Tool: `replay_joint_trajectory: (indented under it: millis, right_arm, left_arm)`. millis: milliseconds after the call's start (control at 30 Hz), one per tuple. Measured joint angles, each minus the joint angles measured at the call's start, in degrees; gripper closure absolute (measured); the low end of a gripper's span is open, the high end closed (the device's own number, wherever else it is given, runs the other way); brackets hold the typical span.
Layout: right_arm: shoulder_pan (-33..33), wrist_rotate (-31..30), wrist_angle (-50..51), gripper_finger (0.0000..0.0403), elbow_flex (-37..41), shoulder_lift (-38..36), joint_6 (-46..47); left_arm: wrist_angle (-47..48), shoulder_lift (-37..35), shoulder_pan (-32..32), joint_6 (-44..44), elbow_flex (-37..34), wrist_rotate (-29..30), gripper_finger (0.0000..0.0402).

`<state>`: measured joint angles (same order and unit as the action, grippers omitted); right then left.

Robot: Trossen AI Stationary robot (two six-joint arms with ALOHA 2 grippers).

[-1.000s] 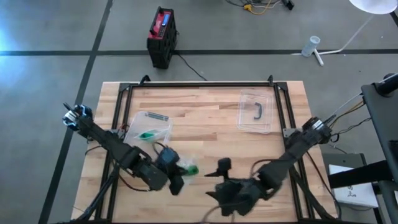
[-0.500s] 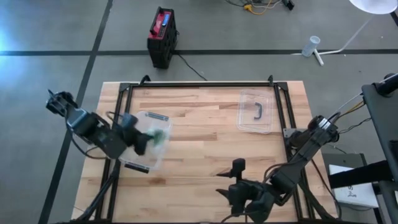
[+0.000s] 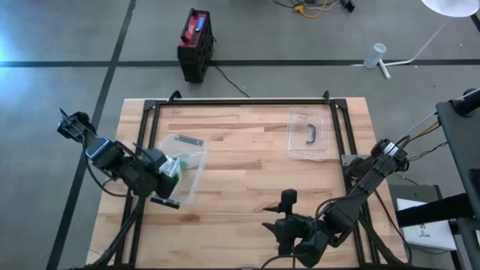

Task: Roll bandage
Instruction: Put the zip bag with the rolled dark green bandage into the transparent bin

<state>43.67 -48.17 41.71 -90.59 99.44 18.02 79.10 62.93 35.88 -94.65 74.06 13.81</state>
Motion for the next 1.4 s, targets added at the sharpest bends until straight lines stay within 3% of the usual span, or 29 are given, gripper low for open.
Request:
replay_joint_trajectory:
  millis: [67, 167, 233, 433, 567, 667, 767, 833, 967, 1133, 1400]
  right_arm:
    - [0.0, 0.0, 0.0, 0.0197, 0.0, 0.0, 0.0]
    - [-0.2, 0.0, -0.3, 0.0194, 0.0, 0.0, 0.0]
    - [-0.3, 0.0, -0.3, 0.0192, 0.0, 0.0, 0.0]
    - [-0.4, 0.0, -0.4, 0.0193, 0.0, 0.0, 0.5]
    - [-0.4, 0.1, -0.4, 0.0193, 0.0, 0.0, 0.6]
    - [-0.4, 0.1, -0.4, 0.0187, 0.0, 0.0, 0.6]
    - [-0.6, 0.0, -0.4, 0.0178, 0.0, 0.0, 0.4]
    - [-0.8, 0.0, -0.4, 0.0173, 0.0, 0.0, 0.5]
    - [-1.0, 0.1, -0.3, 0.0165, 0.0, 0.0, 1.3]
    - [-0.8, 0.1, 0.1, 0.0156, 0.2, 0.0, 2.2]
    - [-1.0, -0.6, 3.3, 0.0139, 1.4, -0.1, 3.9]
  left_arm:
    - [0.8, 0.9, 0.0, -2.4, 0.0, 4.8, 0.0401]
    - [2.5, 2.1, -0.3, -9.5, -0.4, 18.2, 0.0401]
    - [2.5, 2.5, -1.2, -11.8, -0.9, 23.6, 0.0401]
    - [-1.5, 2.6, -4.3, -15.2, -5.3, 24.4, 0.0401]
    - [-3.2, 2.6, -4.2, -27.3, -11.1, 24.0, 0.0391]
    - [-16.2, 3.1, -2.1, -31.8, -16.7, 27.0, 0.0381]
    - [-33.3, 3.8, -1.7, -27.9, -21.2, 33.1, 0.0372]
    - [-39.5, 3.7, -2.1, -23.4, -22.6, 35.4, 0.0368]
    - [-36.0, 1.9, -2.9, -20.6, -22.7, 39.0, 0.0369]
    - [-22.6, -2.1, -2.9, -25.7, -22.2, 38.6, 0.0372]
    - [-9.4, -6.1, -2.9, -24.1, -22.2, 22.0, 0.0343]
